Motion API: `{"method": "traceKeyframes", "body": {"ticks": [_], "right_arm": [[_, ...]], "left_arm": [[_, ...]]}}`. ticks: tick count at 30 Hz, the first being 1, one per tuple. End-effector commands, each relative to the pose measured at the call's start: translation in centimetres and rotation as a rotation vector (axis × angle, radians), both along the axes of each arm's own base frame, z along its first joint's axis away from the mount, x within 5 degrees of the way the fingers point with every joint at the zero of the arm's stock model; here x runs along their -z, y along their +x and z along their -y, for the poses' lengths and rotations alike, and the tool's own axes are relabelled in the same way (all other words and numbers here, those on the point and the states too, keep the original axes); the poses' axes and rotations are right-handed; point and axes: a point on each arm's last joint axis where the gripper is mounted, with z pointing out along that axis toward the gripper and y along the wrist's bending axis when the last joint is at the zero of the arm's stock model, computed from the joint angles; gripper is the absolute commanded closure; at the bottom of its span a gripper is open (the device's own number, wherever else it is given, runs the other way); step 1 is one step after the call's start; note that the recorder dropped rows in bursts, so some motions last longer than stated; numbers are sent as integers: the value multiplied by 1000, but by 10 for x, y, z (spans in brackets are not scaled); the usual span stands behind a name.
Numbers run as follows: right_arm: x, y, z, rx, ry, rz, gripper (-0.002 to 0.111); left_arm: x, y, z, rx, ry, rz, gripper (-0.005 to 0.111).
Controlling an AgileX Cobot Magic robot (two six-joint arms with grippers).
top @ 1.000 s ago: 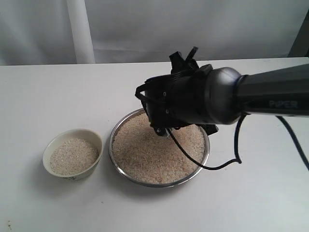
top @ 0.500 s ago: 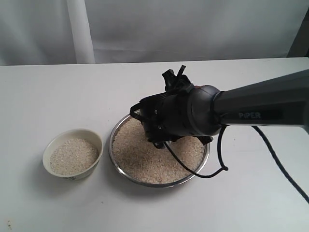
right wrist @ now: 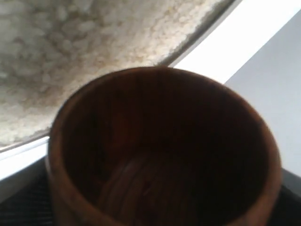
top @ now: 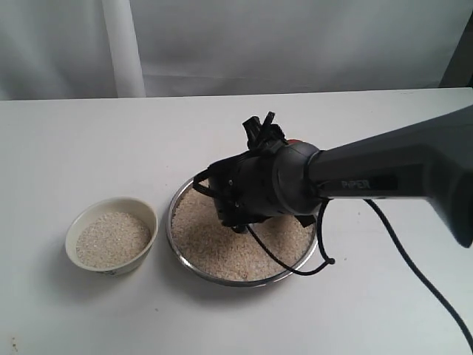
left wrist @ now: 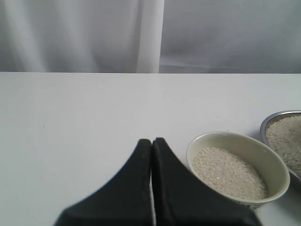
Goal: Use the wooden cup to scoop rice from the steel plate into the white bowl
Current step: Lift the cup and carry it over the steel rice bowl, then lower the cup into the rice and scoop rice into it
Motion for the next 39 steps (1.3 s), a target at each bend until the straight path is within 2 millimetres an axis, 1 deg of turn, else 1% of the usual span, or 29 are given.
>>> {"method": "traceKeyframes", "body": {"ticks": [1,9,15,18,32,39], "right_arm": [[-1,8,-8,-5,17,36,108],[16,11,-11,-8,-29,8,108],[17,11,-11,-12,-38,0,108],[21,10,-12,-16,-50,-17,108],[24,-5,-25,-36,-38,-55,108],[26,-8,-25,-9,-17,-80,108]], "left_arm": [[-2,0,0,4,-12,10,107],[-2,0,0,4,-12,10,107],[-2,0,0,4,-12,10,107],[-2,0,0,4,-12,10,107],[-2,0,0,4,-12,10,107],[-2,0,0,4,-12,10,107]]}}
